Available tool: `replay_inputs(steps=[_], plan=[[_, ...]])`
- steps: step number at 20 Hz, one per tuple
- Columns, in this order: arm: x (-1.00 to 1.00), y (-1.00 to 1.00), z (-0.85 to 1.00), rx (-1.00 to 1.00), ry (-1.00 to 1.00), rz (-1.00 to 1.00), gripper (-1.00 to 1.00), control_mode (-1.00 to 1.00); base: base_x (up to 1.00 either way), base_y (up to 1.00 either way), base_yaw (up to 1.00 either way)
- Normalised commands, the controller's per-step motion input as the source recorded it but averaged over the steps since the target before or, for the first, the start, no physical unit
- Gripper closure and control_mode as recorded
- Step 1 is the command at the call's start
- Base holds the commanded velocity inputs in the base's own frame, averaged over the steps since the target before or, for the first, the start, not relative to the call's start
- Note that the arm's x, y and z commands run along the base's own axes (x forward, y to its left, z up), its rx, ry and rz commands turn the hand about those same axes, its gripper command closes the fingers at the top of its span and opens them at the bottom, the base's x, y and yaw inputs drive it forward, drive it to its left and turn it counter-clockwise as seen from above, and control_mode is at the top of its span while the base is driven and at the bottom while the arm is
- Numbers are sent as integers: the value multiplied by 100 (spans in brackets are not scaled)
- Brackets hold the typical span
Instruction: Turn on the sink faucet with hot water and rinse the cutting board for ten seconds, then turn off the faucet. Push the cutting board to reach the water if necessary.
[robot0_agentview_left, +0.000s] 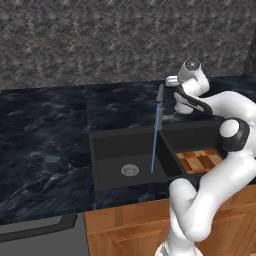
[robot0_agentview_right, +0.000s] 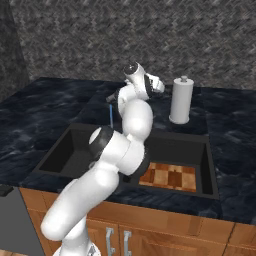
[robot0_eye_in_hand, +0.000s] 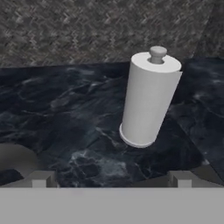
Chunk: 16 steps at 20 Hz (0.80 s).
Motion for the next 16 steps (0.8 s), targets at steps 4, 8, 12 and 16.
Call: replay_inputs(steps=[4, 8, 12, 16], plan=[[-38, -1, 46, 4, 17, 0, -100, -100, 0, 0, 0], [-38, 0, 32, 3, 17, 0, -100, -100, 0, 0, 0], [-48, 4, 2, 2, 16, 0, -100, -100, 0, 0, 0], [-37, 16, 16, 0, 17, -3, -100, -100, 0, 0, 0]])
